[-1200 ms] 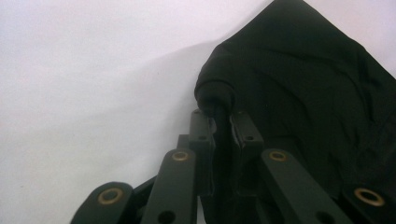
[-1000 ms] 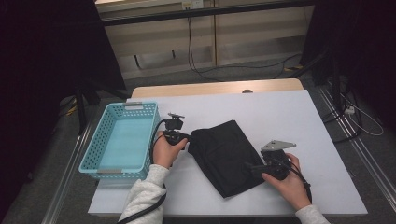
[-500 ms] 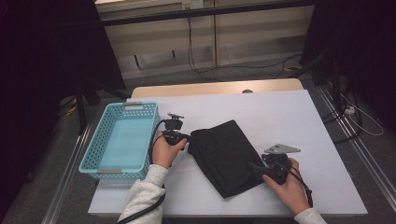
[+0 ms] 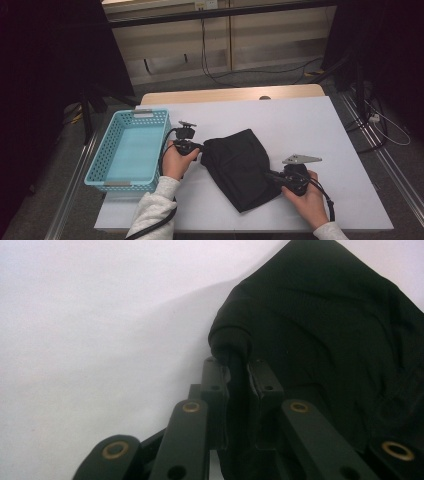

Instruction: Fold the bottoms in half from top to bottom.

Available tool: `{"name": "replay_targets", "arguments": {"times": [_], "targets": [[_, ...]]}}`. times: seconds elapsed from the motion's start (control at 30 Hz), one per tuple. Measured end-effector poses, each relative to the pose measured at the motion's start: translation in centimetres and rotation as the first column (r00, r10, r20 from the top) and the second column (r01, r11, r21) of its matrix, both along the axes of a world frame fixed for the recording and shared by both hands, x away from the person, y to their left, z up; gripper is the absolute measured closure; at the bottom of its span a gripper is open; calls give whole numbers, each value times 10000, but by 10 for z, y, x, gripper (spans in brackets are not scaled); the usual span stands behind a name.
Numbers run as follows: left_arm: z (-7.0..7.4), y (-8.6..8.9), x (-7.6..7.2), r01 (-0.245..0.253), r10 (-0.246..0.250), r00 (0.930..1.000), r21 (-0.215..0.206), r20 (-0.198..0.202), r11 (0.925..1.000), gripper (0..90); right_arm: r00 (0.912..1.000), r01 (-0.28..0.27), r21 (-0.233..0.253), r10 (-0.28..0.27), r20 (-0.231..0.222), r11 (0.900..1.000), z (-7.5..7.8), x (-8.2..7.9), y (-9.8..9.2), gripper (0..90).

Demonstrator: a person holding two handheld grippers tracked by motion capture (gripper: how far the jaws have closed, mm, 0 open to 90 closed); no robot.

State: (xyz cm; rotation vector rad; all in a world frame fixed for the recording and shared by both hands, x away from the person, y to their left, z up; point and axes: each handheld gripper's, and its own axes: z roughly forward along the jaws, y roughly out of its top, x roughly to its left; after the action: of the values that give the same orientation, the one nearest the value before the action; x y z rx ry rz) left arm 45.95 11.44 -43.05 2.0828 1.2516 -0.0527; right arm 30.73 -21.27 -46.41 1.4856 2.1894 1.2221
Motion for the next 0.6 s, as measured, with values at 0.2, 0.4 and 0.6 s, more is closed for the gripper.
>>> {"name": "replay_targets", "arguments": {"times": [0.2,0.4,0.6], "targets": [[2,5,1,-119,119,9999,-49,-12,9999,815,9985,491,-100,-488,251,9987,10,-2,-3,841],[1,6,1,-168,168,9998,63,-54,9998,817,9976,666,-132,-664,210,9977,12,-5,-5,844],[4,10,1,-544,532,9982,432,293,9976,749,9985,530,-237,-525,179,9983,12,-5,-6,843]]}}
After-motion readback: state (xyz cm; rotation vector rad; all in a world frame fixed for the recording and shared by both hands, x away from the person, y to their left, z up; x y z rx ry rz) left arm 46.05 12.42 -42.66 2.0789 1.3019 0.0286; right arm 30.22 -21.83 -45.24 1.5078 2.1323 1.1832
